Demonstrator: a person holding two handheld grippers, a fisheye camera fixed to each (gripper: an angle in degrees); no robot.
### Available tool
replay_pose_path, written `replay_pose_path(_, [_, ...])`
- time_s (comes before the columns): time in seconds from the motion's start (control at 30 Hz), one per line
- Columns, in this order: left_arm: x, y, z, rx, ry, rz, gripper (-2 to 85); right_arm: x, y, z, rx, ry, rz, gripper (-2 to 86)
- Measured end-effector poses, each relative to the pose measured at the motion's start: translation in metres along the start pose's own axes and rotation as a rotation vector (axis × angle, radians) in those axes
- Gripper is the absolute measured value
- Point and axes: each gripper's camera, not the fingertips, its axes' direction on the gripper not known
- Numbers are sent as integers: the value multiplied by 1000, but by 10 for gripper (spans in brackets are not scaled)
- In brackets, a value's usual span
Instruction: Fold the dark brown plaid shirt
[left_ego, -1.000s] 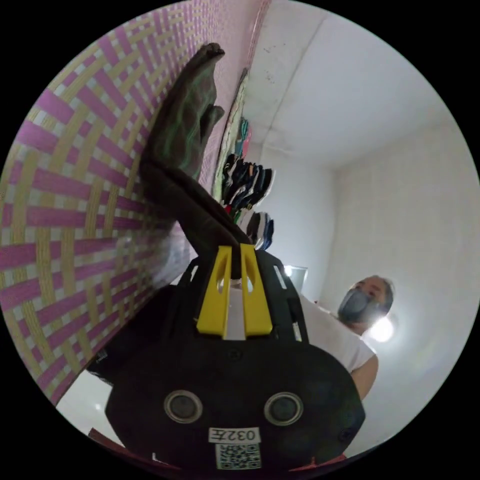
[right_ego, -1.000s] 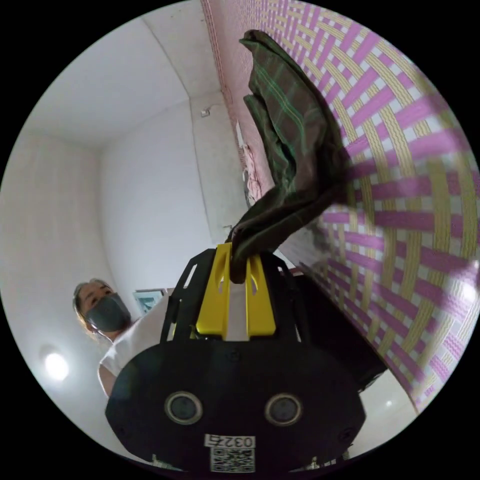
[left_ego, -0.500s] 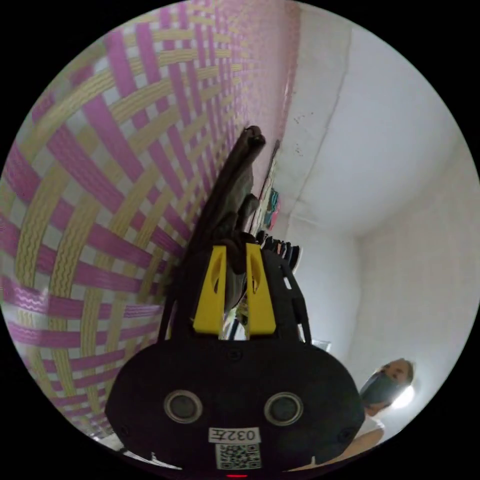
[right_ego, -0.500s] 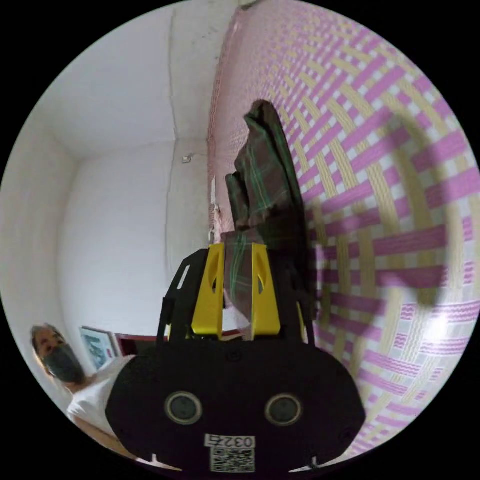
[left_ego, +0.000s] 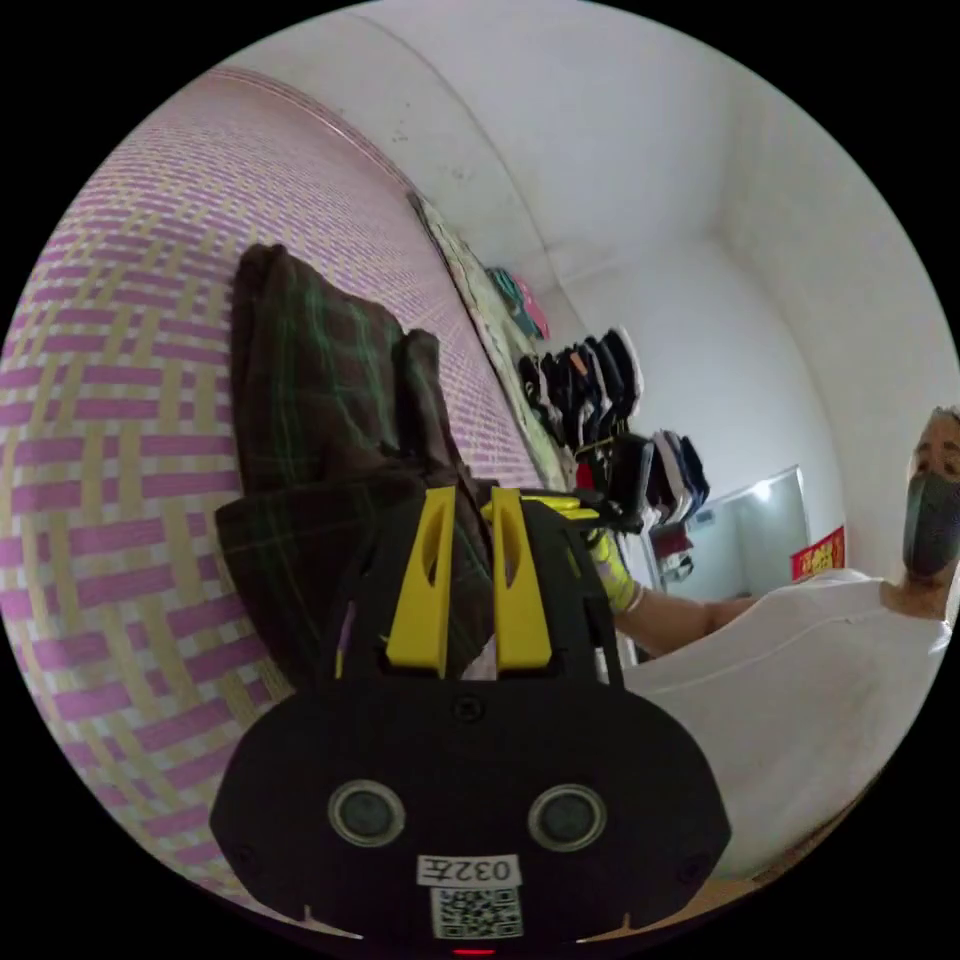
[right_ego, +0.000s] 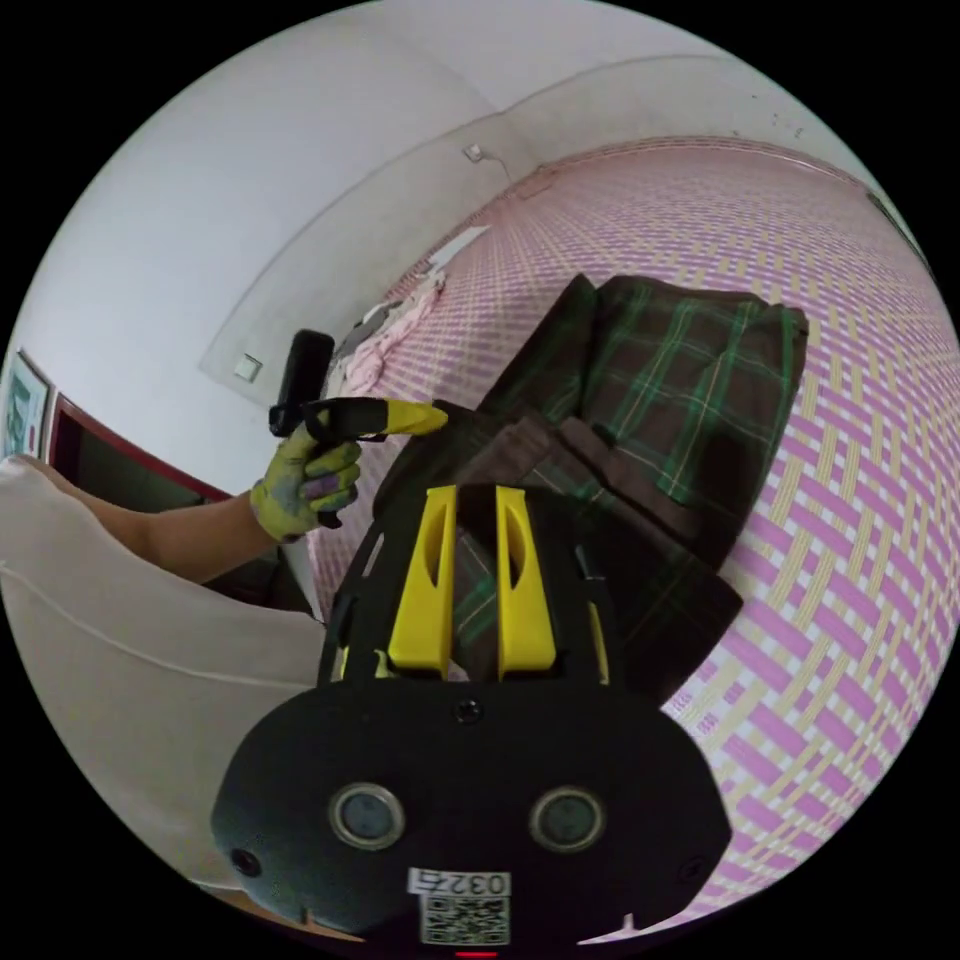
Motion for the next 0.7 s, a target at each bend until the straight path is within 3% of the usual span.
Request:
replay_pose_path(0.2, [24,-1,87,-318,-279,94,-6,-14,-11,67,-187,162,0,-2])
replay_pose_path(0.43, [115,1,87,-252,-288,234,-9,-66,-11,72,-152,158,-1,2])
replay_pose_path(0.53, [191,18,65,-212,-330,433,-7,-122,7,37,-72,283,-150,42])
replay_pose_path(0.63, [235,49,80,-285,-405,562,2,-173,37,41,-116,460,-313,93])
replay_pose_path(0.7, [247,65,101,-347,-443,583,22,-192,50,58,-168,456,-371,128])
